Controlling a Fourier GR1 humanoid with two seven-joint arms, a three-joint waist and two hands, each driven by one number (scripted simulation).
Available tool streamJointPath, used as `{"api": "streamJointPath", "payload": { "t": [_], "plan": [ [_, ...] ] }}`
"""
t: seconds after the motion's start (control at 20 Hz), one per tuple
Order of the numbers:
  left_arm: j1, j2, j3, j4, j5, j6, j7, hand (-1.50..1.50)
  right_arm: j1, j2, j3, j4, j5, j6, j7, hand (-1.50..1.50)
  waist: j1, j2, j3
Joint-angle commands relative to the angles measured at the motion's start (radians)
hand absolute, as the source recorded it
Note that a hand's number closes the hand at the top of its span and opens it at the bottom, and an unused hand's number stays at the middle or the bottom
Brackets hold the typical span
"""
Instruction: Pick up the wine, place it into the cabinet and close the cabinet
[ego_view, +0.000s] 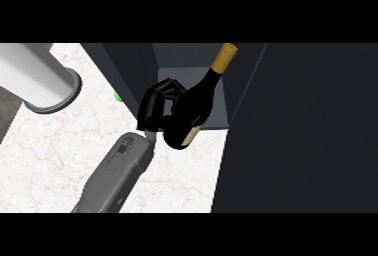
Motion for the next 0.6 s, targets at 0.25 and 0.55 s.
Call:
{"api": "streamJointPath", "payload": {
  "t": [0.25, 0.55],
  "plan": [
    [-0.178, 0.0, -0.048, 0.203, 0.134, 0.083, -0.017, 1.5, 0.12, -0.033, -0.006, -0.196, -0.088, 0.039, -0.019, -1.5, -0.022, 0.0, 0.002],
    [-0.297, 0.0, -0.057, 0.409, 0.108, 0.121, -0.031, 1.5, 0.07, 0.003, -0.01, -0.146, -0.069, 0.039, -0.016, -1.5, -0.03, 0.011, 0.0]
  ]
}}
